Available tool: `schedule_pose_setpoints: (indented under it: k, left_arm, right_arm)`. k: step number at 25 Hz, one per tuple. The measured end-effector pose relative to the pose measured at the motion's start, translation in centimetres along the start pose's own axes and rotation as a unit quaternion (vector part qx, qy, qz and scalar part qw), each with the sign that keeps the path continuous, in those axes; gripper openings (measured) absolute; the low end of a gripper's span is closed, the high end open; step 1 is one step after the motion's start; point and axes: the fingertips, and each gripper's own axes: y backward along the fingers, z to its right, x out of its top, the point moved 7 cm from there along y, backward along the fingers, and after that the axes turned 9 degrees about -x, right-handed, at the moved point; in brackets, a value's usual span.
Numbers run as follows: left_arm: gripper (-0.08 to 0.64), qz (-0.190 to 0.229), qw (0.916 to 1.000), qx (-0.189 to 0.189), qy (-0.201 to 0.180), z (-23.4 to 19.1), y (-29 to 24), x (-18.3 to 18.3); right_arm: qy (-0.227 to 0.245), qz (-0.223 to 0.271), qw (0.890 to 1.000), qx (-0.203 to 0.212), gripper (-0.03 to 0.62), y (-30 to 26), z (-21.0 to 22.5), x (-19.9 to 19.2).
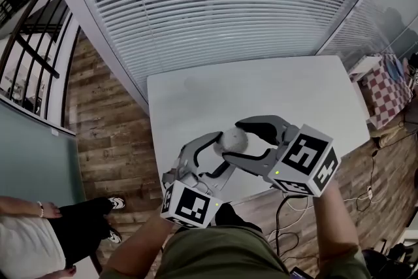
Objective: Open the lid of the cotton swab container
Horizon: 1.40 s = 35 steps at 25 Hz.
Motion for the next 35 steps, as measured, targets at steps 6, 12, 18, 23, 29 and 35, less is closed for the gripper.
schedule_pose_setpoints:
  k: [6,12,18,23,29,35]
  left_arm:
    - [0.239,0.01,0.9999,-0.002,0.014,-0.1,0.0,-0.3]
    - [0.239,0.016,0.9994,-0.006,0.029,-0.1,0.1,0.0]
    - [0.239,0.038,0.999,-0.013,0.021,0.0,0.0,0.1]
    - [0.236,0.04,0.9988,-0.018,0.023,0.0,0.4,1.0]
    - [0.236,0.046,0.9984,-0.021,0.027,0.0,0.5,1.3]
    - [0.236,0.057,0.9977,-0.022,0.029,-0.1,0.6,2.0]
  right_arm:
    - [0.005,0.01,1.0,-0.013,0.268,0.0,-0.1,0.1]
    - [0.004,0.028,0.999,-0.023,0.267,0.1,-0.2,-0.1]
    - [-0.002,0.051,0.998,-0.029,0.264,0.8,-0.1,0.3]
    - [-0.025,0.088,0.995,-0.029,0.262,1.8,-0.1,0.5]
    - [-0.042,0.119,0.991,-0.036,0.261,2.3,-0.1,0.4]
    - [-0.063,0.179,0.981,-0.043,0.261,3.4,0.0,0.5]
